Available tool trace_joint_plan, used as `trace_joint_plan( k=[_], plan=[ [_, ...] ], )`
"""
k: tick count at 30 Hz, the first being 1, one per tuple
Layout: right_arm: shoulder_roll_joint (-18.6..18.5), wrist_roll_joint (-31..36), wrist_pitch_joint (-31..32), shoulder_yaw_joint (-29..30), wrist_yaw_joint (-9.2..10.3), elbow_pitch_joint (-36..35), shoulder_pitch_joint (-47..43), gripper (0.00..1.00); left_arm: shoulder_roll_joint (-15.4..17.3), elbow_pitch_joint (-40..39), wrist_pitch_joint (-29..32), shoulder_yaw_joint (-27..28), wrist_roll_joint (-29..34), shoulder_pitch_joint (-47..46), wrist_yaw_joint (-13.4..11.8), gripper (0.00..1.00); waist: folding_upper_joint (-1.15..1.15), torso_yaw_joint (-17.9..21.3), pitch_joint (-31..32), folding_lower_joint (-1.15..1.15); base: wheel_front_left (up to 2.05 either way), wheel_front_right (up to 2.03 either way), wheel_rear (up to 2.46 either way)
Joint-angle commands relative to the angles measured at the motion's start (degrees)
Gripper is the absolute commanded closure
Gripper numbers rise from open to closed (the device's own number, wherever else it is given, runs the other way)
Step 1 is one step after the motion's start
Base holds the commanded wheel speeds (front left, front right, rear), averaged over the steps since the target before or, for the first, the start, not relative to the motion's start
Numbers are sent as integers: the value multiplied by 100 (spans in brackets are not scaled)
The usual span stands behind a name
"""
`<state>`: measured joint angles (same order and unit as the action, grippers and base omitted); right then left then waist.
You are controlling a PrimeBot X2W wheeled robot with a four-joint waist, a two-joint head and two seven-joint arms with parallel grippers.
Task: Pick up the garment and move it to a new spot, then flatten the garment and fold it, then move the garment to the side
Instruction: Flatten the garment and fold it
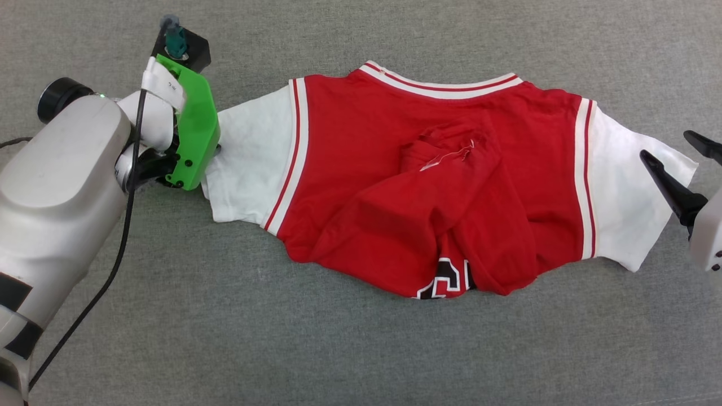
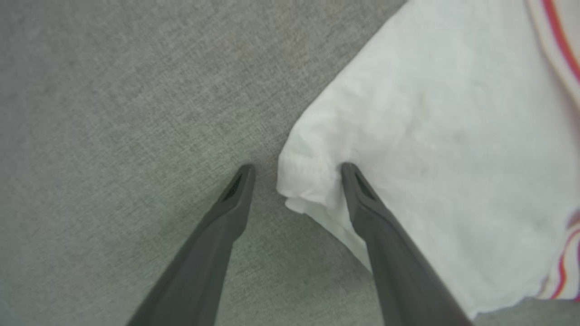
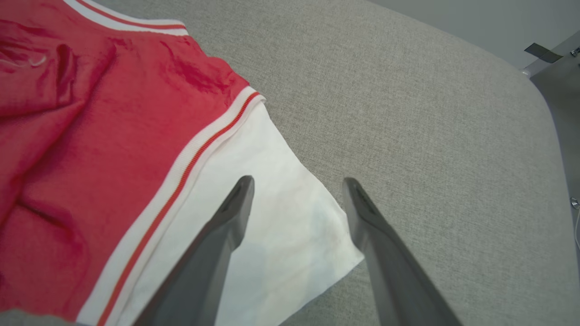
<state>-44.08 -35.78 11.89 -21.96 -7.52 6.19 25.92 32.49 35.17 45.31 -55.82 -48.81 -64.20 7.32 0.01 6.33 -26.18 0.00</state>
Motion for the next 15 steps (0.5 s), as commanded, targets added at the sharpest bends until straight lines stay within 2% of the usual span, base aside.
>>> trace_joint_plan(
  k=[1,2,3,6,10,15],
  plan=[
    [-31,-62,-66,-24,3,42,126,0,-76,85,-95,-260,-86,222,16,0,-1,-11,6,0,0,0,0],
    [-46,-79,-88,-34,3,68,145,0,-75,76,-193,-334,-123,220,16,55,-1,-25,17,0,0,0,0],
    [-65,-103,-109,-49,3,95,163,0,-74,67,-300,-433,-176,215,16,100,-1,-40,37,0,0,0,0],
    [-165,-178,-159,-44,3,146,186,0,-30,-2,-639,-663,-287,168,16,100,-1,-106,140,0,0,0,0],
    [-398,-343,-115,46,3,142,165,0,119,-120,-1397,-898,-280,16,16,100,-1,-222,336,0,0,0,0],
    [-805,-672,208,128,3,3,65,0,444,-331,-2343,-990,-290,-17,16,100,-1,-354,560,0,0,0,0]
  ],
)
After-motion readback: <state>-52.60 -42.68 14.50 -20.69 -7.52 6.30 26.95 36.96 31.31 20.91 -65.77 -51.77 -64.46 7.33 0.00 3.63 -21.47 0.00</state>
